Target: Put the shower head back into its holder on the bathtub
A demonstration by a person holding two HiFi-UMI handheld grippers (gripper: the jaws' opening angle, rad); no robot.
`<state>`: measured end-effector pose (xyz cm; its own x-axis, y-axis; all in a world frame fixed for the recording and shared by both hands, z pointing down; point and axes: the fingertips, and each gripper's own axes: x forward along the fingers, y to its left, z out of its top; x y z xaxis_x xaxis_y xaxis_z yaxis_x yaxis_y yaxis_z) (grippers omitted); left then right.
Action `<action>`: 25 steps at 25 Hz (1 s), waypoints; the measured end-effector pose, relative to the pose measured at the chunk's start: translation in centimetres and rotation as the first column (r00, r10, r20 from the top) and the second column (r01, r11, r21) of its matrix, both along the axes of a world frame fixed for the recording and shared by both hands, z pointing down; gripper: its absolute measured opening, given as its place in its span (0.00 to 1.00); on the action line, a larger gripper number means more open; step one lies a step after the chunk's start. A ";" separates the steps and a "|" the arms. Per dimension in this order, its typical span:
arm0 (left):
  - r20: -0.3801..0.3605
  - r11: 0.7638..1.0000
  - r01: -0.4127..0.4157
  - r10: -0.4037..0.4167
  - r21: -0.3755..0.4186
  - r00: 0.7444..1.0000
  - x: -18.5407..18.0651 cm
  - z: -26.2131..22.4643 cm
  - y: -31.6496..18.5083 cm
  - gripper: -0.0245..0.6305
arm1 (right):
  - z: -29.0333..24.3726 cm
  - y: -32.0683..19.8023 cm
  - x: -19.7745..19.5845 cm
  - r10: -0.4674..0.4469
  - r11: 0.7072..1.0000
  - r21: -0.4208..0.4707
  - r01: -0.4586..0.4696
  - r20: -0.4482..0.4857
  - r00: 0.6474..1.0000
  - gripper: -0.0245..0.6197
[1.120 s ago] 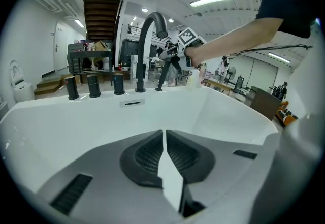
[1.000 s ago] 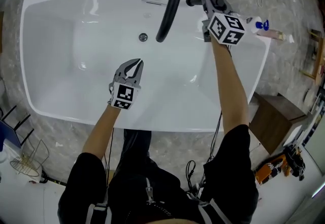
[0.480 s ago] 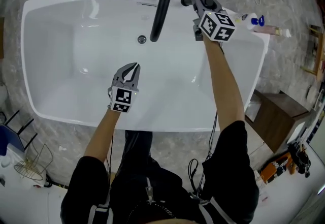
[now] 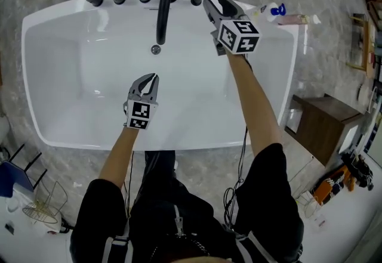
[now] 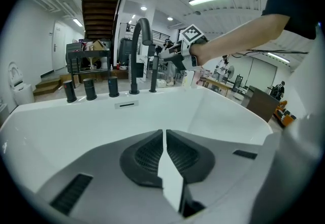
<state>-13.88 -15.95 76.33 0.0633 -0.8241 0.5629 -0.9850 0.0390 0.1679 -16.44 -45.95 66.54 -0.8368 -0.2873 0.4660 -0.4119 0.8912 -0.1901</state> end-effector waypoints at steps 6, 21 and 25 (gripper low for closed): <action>0.000 0.998 -0.045 0.045 0.040 0.999 2.2 -3.2 -1.5 0.10 | -2.9 4.2 4.3 -0.016 1.000 -0.012 0.015 -0.034 0.999 0.13; 0.047 0.989 -0.082 0.077 0.122 0.996 5.4 -16.4 -1.2 0.10 | -19.3 16.0 16.1 0.086 0.991 0.089 -0.099 0.136 0.987 0.05; 0.072 0.985 -0.050 0.039 0.167 0.997 6.6 -22.1 -0.9 0.10 | -23.1 17.9 20.8 0.112 0.989 0.074 -0.130 0.210 0.971 0.05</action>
<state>-7.25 -16.85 54.18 0.0683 -0.9048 0.4203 -0.9945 -0.0281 0.1011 4.38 -28.07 43.43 -0.8684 -0.4237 0.2576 -0.4778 0.8539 -0.2061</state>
